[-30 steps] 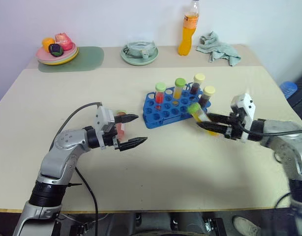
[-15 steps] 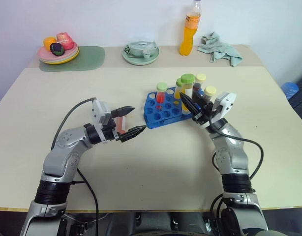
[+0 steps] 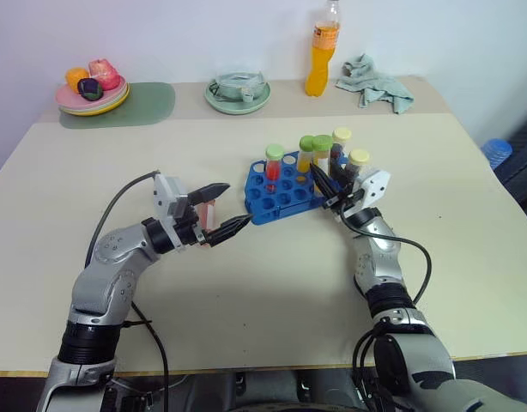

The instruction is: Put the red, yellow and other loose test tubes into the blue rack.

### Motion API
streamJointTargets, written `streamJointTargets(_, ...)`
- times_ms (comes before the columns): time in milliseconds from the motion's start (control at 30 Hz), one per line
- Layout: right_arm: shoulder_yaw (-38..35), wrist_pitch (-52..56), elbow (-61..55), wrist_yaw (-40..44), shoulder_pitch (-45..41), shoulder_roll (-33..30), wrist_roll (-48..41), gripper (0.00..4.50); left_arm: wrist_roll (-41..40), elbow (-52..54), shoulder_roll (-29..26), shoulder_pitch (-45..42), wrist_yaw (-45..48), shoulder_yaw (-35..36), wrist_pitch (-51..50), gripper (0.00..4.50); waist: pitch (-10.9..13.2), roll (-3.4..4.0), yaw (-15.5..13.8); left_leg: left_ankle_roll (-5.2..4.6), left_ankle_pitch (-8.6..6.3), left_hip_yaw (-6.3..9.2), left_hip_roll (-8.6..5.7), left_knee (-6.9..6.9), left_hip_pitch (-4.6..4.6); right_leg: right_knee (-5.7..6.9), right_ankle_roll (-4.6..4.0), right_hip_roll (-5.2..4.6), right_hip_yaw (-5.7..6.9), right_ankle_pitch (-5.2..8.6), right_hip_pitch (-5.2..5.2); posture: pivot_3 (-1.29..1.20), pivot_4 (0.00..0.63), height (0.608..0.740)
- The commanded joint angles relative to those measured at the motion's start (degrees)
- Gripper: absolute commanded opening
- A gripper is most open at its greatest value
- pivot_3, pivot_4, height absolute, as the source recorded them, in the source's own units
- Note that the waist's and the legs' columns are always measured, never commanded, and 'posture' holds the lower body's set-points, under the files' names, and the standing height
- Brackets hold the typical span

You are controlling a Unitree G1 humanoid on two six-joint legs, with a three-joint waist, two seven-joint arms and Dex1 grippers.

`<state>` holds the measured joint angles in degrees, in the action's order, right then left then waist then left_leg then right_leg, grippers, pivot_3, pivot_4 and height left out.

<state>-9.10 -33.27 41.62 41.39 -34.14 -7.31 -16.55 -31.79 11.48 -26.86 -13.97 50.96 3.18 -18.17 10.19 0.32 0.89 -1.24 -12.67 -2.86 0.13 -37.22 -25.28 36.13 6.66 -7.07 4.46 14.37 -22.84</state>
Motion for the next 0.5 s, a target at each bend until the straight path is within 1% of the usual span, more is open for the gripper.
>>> streamJointTargets(33, -0.6, -2.9, 3.1, -0.2, -2.2, 0.1, -0.1, 0.78, -0.4, 1.9, -0.5, 0.2, 0.2, 1.3, 1.3, 4.50, 0.0, 0.00, 0.0, 0.00, 0.00, 0.00, 0.00, 0.00, 0.01, 0.00, 0.00, 0.00, 0.00, 0.00, 0.00, 0.00, 0.150, 0.740)
streamJointTargets(500, -1.1, -8.8, 13.2, -1.7, -4.2, 2.2, 0.3, 0.78, -0.9, 2.7, -1.1, 0.8, 0.3, 1.5, 0.6, 4.50, 0.0, 0.01, 0.0, -0.01, -0.01, 0.01, 0.02, 0.01, 0.15, 0.00, -0.02, 0.00, 0.00, -0.01, 0.13, 0.00, 0.150, 0.740)
